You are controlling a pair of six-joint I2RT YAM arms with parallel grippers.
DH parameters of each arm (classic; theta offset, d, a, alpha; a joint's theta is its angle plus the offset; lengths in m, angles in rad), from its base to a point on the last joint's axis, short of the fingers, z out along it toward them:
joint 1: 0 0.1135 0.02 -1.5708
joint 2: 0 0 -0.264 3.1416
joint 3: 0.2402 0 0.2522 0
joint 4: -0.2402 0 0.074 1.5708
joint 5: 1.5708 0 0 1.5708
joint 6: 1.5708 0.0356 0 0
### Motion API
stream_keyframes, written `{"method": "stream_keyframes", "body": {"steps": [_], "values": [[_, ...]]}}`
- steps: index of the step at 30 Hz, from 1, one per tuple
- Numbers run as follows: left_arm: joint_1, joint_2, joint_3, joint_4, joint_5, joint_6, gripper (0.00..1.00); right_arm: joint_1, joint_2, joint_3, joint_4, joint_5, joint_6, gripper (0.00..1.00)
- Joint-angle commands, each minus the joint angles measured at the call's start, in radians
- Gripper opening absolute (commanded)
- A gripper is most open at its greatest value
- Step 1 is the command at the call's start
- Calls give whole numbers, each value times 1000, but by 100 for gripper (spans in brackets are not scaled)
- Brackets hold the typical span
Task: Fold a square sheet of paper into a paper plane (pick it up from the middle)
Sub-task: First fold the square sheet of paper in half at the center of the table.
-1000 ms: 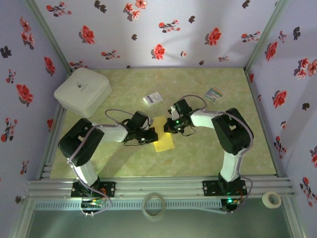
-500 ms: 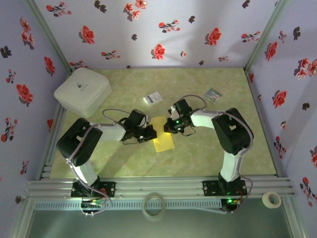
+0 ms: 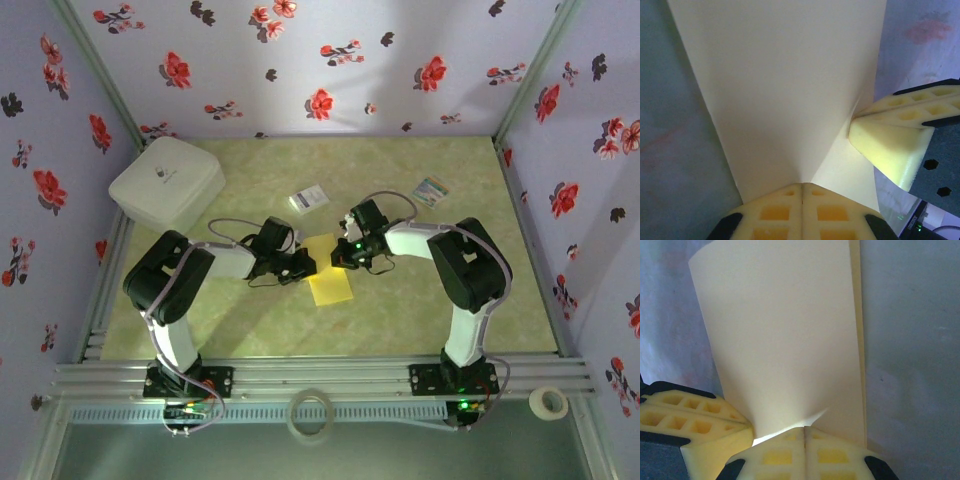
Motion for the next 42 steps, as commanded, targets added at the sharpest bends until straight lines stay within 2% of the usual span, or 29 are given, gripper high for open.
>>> {"method": "stream_keyframes", "body": {"steps": [1,8,14,27,35,42], "values": [[16,23,-12,-105,-55,43,0,-13,42,-56,-143,144,1,0],[25,-33,85,-140,0,23,0,-13,40,-56,-143,143,2,0],[39,41,146,-141,38,34,0,-12,43,-56,-140,141,2,0],[74,87,95,-72,36,27,0,-13,40,-58,-140,144,2,0],[92,63,177,-100,36,24,0,-13,41,-59,-139,139,2,0],[114,157,219,-98,50,35,0,-13,44,-56,-138,136,0,0]]}}
